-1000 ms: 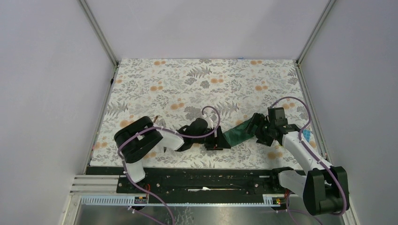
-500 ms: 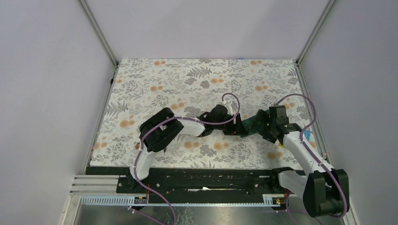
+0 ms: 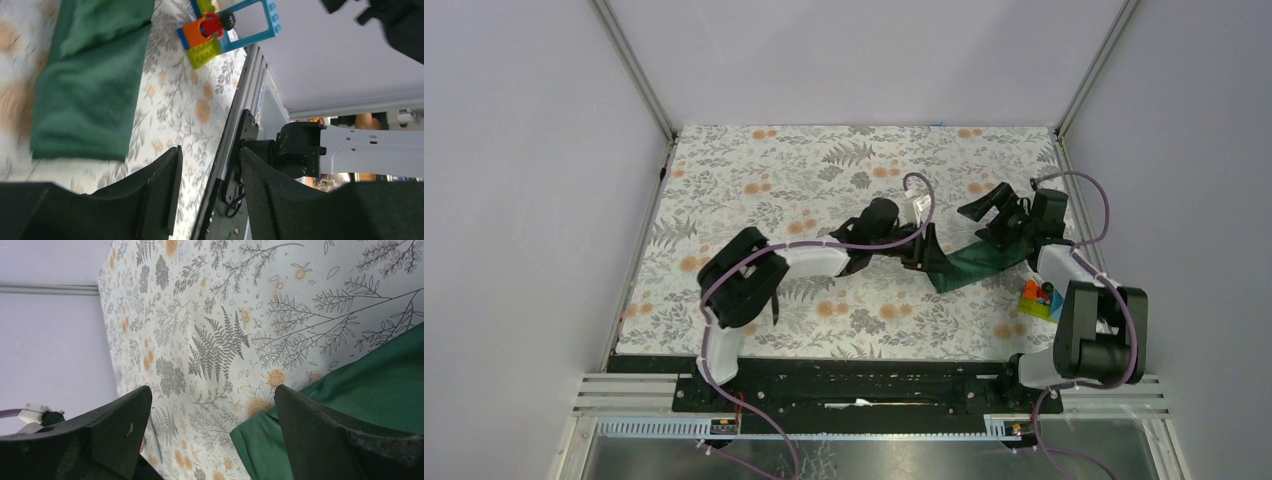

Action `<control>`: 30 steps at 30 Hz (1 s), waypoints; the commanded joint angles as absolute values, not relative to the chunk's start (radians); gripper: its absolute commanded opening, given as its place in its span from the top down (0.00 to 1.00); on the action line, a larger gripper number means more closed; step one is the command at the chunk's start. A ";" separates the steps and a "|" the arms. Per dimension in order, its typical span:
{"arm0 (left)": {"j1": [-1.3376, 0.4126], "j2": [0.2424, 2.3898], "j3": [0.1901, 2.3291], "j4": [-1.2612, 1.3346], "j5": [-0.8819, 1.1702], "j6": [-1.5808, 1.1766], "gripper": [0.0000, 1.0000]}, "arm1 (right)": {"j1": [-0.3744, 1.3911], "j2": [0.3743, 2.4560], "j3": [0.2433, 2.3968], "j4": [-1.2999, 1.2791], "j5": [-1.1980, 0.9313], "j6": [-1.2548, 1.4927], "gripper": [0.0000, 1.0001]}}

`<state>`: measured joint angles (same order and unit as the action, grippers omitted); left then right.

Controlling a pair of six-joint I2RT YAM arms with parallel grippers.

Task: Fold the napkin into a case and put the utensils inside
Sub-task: Rotate the smaller rectangle-folded napkin at the center of the board, then pick up the spoon from the corner of the board.

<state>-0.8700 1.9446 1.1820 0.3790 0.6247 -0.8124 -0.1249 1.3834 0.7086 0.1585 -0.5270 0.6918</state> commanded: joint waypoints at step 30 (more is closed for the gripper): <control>-0.837 1.860 1.266 0.201 0.637 -0.708 0.21 | -0.110 1.478 1.032 -0.199 -0.354 0.476 0.01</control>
<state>-0.8440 2.0949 1.2770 0.3416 0.6861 -0.8070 -0.2478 1.5688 0.9260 0.0414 -0.4870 0.6064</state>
